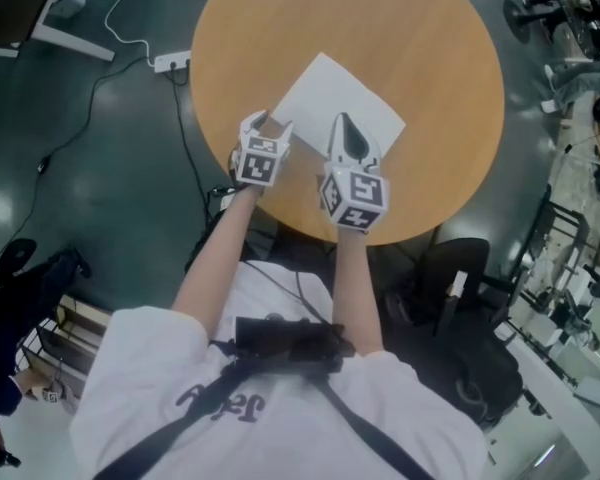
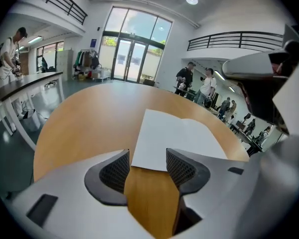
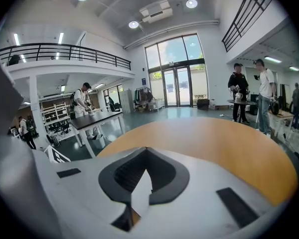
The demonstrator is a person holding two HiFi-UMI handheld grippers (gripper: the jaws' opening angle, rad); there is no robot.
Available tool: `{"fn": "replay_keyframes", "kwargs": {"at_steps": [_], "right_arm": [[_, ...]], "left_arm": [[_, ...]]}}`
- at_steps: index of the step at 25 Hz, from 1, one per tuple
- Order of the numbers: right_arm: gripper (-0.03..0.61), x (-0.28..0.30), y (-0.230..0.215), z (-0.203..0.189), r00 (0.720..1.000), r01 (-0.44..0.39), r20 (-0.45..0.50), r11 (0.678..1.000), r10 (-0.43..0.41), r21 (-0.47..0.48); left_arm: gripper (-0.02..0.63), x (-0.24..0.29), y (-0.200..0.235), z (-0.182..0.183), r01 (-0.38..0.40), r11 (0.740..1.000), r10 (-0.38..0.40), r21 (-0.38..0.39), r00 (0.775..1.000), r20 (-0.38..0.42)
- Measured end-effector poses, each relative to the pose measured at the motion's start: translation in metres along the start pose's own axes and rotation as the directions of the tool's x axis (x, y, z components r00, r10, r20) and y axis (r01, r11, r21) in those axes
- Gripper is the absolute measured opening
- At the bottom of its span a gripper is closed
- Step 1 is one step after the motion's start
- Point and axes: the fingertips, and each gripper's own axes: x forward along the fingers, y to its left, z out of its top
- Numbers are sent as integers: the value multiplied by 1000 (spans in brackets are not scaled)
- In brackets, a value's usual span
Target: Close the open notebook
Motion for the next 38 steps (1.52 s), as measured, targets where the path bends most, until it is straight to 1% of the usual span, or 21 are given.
{"fn": "replay_keyframes", "kwargs": {"at_steps": [3,6,8,11,13,25,32,34,38], "right_arm": [[18,1,-4,-6,1000,3,-14,1000,-3,5],[18,-4,-10,-10,1000,12,-19,1000,-12,10],[18,-7,-14,-12,1000,21,-20,1000,-20,14],[18,-10,-20,-13,999,31,-17,999,-31,25],[18,-18,-26,-13,999,38,-10,999,-38,35],[18,-33,-33,-17,997,75,14,993,-77,90],[18,-42,-34,-24,993,111,21,987,-115,119],[18,-45,-35,-25,992,124,23,984,-128,131],[18,-48,-35,-30,988,147,31,977,-153,156]], "left_arm": [[225,12,5,1,-24,1000,24,14,1000,-5],[225,17,5,-5,-40,999,41,26,999,-34],[225,19,6,-10,-63,996,67,57,996,-57],[225,20,9,-14,-97,988,109,123,990,-93],[205,17,5,-14,-112,985,126,132,987,-104],[117,14,11,-13,-116,991,122,66,987,-102],[71,11,12,-18,-83,996,80,-39,994,-79],[61,8,11,-14,-70,996,67,-46,996,-63],[41,0,4,-4,-34,999,34,-30,999,-21]]}}
